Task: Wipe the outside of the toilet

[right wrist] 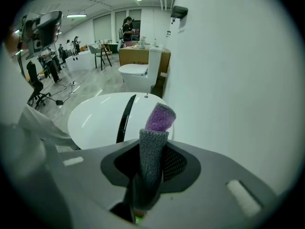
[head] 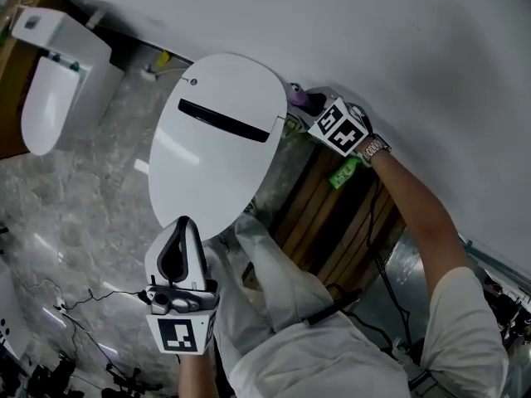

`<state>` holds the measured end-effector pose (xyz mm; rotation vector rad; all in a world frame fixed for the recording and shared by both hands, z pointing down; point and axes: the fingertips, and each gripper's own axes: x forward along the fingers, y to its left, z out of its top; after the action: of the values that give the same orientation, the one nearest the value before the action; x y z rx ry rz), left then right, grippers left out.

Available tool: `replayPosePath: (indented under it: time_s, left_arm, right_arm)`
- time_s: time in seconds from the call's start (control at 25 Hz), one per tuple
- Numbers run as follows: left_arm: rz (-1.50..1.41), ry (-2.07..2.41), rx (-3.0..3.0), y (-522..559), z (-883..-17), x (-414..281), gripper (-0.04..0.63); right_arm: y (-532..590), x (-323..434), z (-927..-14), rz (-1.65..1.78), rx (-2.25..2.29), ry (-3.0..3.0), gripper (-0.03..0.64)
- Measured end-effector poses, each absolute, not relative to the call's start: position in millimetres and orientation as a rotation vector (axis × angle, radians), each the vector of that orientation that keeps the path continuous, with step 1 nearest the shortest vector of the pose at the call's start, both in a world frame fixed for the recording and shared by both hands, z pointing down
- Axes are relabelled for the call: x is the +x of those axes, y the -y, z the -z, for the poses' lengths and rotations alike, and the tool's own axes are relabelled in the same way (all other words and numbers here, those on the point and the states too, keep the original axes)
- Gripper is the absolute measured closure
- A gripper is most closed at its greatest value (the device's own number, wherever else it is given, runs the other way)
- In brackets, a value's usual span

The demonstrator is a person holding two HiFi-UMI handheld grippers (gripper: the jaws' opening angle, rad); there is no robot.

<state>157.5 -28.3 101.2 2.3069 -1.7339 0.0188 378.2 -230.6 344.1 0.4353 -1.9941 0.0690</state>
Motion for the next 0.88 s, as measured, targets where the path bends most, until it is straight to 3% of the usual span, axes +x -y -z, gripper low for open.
replayPosePath:
  time_s: [0.52,0.88]
  left_arm:
    - [0.043,1.684,2.255,54,-216,146,0.591]
    - [0.063,1.679,2.193,39,-242,136,0.591]
  right_arm:
    - [314,359,-468,0.077,0.503,1.850,0.517]
    - [280,358,-500,0.144,0.473,1.817,0.521]
